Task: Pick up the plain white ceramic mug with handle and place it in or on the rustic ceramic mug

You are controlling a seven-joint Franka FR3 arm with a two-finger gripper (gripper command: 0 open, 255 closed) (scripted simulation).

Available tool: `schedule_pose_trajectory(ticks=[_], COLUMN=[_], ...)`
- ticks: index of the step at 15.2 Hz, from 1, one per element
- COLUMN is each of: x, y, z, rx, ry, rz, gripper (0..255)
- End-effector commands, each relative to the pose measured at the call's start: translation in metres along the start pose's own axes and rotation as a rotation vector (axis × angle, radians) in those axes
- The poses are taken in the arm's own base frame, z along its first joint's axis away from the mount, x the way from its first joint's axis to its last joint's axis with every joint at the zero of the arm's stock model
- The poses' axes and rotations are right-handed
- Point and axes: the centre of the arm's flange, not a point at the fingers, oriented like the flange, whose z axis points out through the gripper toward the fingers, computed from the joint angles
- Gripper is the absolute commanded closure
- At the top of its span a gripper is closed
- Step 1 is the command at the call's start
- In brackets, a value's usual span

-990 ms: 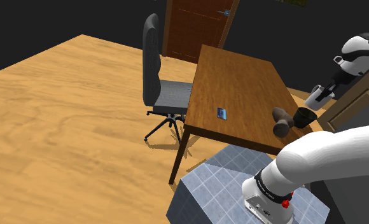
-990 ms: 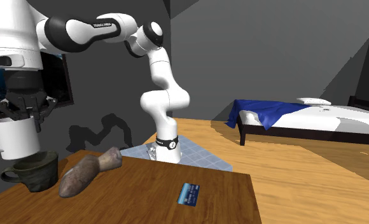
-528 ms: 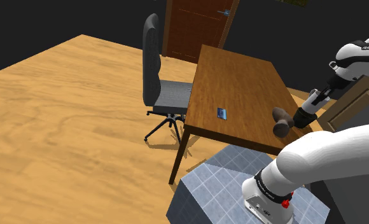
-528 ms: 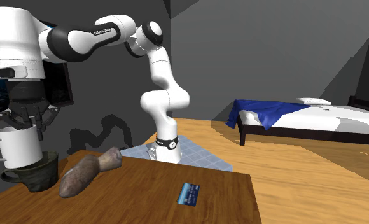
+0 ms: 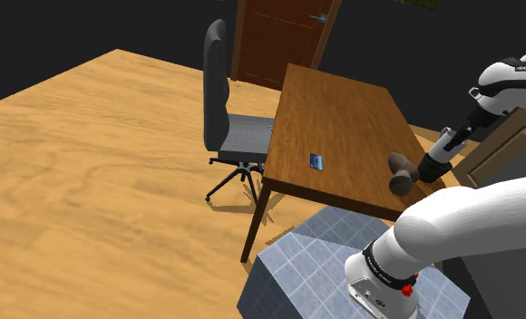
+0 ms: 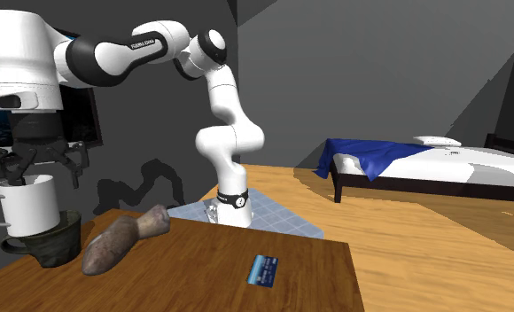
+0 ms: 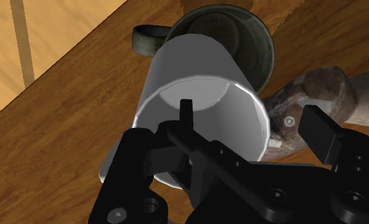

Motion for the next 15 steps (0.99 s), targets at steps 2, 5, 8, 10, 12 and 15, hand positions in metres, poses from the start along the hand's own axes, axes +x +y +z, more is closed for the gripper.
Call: schedule_pose_trajectory(ticks=[2,5,8,10,12,15], x=[0.0,0.0,0.0,0.0,0.0,0.0], y=[0.0,0.0,0.0,0.0,0.0,0.0], z=[0.0,-0.026,-0.05,-0.05,-0.05,-0.05], rx=[0.0,0.0,0.0,0.0,0.0,0.0], ry=[0.0,0.0,0.0,0.0,0.0,0.0], rz=[0.0,0.0,0.0,0.0,0.0,0.0], gripper=[0,0,0,0,0,0])
